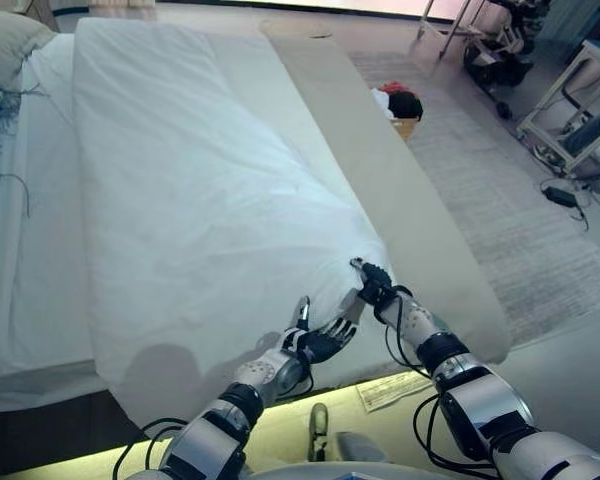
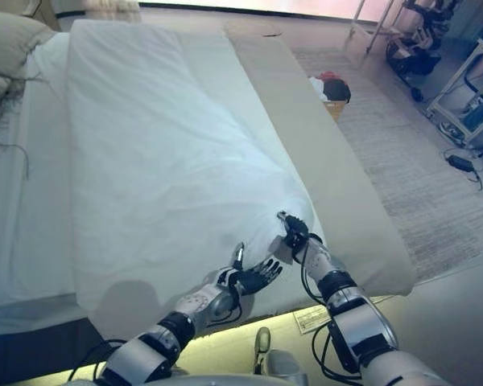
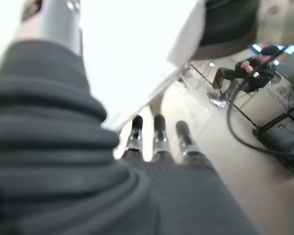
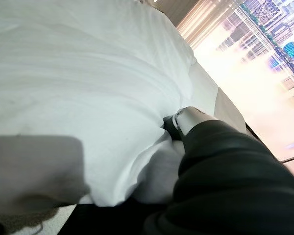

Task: Make the bed neatly

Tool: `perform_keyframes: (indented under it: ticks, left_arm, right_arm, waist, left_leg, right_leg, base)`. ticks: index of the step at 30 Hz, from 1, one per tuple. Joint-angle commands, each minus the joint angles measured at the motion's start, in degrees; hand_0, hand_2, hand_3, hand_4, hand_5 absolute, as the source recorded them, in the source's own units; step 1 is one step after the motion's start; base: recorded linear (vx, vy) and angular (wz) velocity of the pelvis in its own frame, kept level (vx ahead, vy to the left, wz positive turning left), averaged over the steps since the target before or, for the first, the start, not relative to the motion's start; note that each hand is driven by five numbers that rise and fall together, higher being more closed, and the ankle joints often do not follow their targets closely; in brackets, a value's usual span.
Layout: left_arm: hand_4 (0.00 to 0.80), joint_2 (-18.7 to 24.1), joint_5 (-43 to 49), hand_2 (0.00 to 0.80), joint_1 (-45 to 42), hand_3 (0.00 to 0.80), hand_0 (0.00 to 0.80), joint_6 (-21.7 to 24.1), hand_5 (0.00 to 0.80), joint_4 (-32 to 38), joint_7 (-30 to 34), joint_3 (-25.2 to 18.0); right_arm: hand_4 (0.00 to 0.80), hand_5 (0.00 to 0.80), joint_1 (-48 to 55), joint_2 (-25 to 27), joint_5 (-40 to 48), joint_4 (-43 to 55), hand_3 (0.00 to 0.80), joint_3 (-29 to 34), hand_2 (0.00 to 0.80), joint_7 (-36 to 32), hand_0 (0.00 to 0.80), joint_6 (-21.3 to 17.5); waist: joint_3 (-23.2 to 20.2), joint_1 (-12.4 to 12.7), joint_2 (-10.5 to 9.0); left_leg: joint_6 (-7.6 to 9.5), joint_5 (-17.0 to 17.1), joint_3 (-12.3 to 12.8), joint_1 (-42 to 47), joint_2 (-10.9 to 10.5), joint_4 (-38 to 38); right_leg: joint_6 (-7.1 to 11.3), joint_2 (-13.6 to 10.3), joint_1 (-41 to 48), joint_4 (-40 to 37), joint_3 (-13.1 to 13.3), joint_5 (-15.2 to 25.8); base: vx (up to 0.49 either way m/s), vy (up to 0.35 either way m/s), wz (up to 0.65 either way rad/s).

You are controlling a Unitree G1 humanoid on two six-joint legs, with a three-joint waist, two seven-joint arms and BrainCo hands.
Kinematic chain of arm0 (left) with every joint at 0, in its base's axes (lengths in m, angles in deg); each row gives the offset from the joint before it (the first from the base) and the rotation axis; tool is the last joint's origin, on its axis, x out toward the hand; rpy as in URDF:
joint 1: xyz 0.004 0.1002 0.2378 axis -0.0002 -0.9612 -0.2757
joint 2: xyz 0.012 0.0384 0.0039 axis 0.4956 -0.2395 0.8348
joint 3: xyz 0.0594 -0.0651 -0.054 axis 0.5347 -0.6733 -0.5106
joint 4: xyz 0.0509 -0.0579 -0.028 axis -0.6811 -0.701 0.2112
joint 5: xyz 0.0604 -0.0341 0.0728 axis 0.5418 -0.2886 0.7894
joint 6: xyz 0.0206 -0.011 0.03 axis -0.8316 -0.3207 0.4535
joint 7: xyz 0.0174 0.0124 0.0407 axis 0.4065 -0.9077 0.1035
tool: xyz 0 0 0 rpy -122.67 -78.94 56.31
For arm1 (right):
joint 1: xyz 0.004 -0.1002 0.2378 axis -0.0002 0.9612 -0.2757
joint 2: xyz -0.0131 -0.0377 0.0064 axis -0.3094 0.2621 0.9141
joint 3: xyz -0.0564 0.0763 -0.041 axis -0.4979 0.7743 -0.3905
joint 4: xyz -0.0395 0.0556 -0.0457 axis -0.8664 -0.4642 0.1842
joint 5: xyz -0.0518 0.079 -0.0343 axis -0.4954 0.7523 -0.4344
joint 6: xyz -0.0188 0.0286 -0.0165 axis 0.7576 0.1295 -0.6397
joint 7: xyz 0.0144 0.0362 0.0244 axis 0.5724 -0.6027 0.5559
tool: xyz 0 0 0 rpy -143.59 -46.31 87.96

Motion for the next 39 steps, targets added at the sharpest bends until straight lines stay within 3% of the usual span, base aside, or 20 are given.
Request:
perform_keyframes:
  ticks: [1,7,18,31,32,33,34,35,39]
  left_arm:
    - [0.000,-7.2,-3.0,0.000,6.2,0.000,0.000,2.0,0.000,-0.3,3.7,1.3]
    - [0.000,-6.4,-3.0,0.000,5.5,0.000,0.000,4.8,0.000,-0.1,2.3,0.2]
    - [0.000,-4.1,-3.0,0.000,1.7,0.000,0.000,7.6,0.000,-2.9,0.1,-2.8]
    - [0.000,-1.3,-3.0,0.000,-2.2,0.000,0.000,8.0,0.000,-4.2,0.3,-6.4]
    - [0.091,-1.1,-3.0,0.091,-2.2,0.091,0.091,7.9,0.091,-4.1,0.5,-6.7]
    - [0.351,-0.9,-3.0,0.351,-2.2,0.351,0.351,7.7,0.351,-4.0,0.6,-6.8]
    - [0.452,-0.7,-3.0,0.452,-2.2,0.452,0.452,7.6,0.452,-3.8,0.7,-6.9]
    - [0.800,-0.5,-3.0,0.800,-2.0,0.800,0.800,7.7,0.800,-3.6,0.8,-6.9]
    - [0.800,0.3,-3.0,0.800,-1.5,0.800,0.800,7.0,0.800,-2.2,2.0,-6.7]
  right_arm:
    - [0.800,0.800,-7.9,3.4,-0.4,2.1,0.800,-0.3,0.800,-1.9,0.800,-1.7]
    - [0.800,0.800,-7.5,4.6,-1.1,1.6,0.800,0.3,0.800,-2.1,0.800,-0.8]
    - [0.800,0.800,-6.8,5.8,-0.5,0.4,0.800,1.7,0.800,-2.3,0.800,-0.9]
    - [0.800,0.800,-4.8,6.2,-0.1,1.0,0.800,2.4,0.800,-2.2,0.800,-1.2]
    - [0.800,0.800,-4.7,6.3,0.0,1.1,0.800,2.4,0.800,-2.1,0.800,-1.2]
    - [0.800,0.800,-4.6,6.4,0.0,0.9,0.800,2.5,0.800,-2.2,0.800,-1.2]
    - [0.800,0.800,-4.4,6.3,0.0,0.7,0.800,2.6,0.800,-2.2,0.800,-1.4]
    - [0.800,0.800,-4.3,6.3,0.0,0.7,0.800,2.6,0.800,-2.1,0.800,-1.5]
    - [0.800,0.800,-3.8,6.4,0.3,0.8,0.800,2.8,0.800,-2.0,0.800,-1.2]
  waist:
    - [-2.0,-1.6,0.52]
    - [-2.5,-1.5,1.37]
    - [-3.1,1.0,1.75]
    - [-3.0,3.1,1.64]
    - [-2.9,3.2,1.68]
    - [-2.9,3.3,1.69]
    - [-2.8,3.4,1.70]
    - [-2.8,3.4,1.68]
    - [-2.7,3.6,1.66]
  left_leg:
    - [1.29,2.1,0.5,-3.0,1.3,-0.1]
    - [1.12,2.2,0.1,-2.9,1.3,-0.1]
    - [1.07,2.1,-2.9,-3.2,0.9,-0.1]
    - [0.79,2.3,-5.3,-3.5,1.1,-0.1]
    - [0.80,2.3,-5.4,-3.5,1.1,-0.1]
    - [0.80,2.3,-5.5,-3.5,1.1,-0.1]
    - [0.79,2.3,-5.5,-3.5,1.1,-0.1]
    - [0.78,2.3,-5.6,-3.5,1.1,-0.1]
    - [0.86,2.2,-5.8,-3.4,1.0,-0.1]
  right_leg:
    - [3.14,-2.7,5.4,2.5,-1.3,-6.1]
    - [3.07,-3.1,5.9,2.4,-2.1,-6.3]
    - [2.97,-3.6,7.5,2.1,-5.1,-6.9]
    - [2.96,-3.4,8.4,2.0,-6.7,-7.1]
    - [2.92,-3.4,8.5,2.0,-6.8,-7.1]
    - [2.92,-3.4,8.6,2.0,-6.8,-7.2]
    - [2.94,-3.4,8.5,2.0,-6.9,-7.2]
    - [2.97,-3.4,8.5,2.0,-6.9,-7.2]
    - [2.99,-3.4,8.6,2.1,-7.0,-7.2]
  base:
    - [0.012,0.038,-0.05]
    - [0.003,0.028,-0.02]
    - [0.014,0.002,0.09]
    - [0.017,-0.010,0.09]
    - [0.013,-0.005,0.03]
    - [0.000,0.000,0.00]
    - [0.000,0.000,0.00]
    - [0.000,0.000,0.00]
    - [0.000,0.000,0.00]
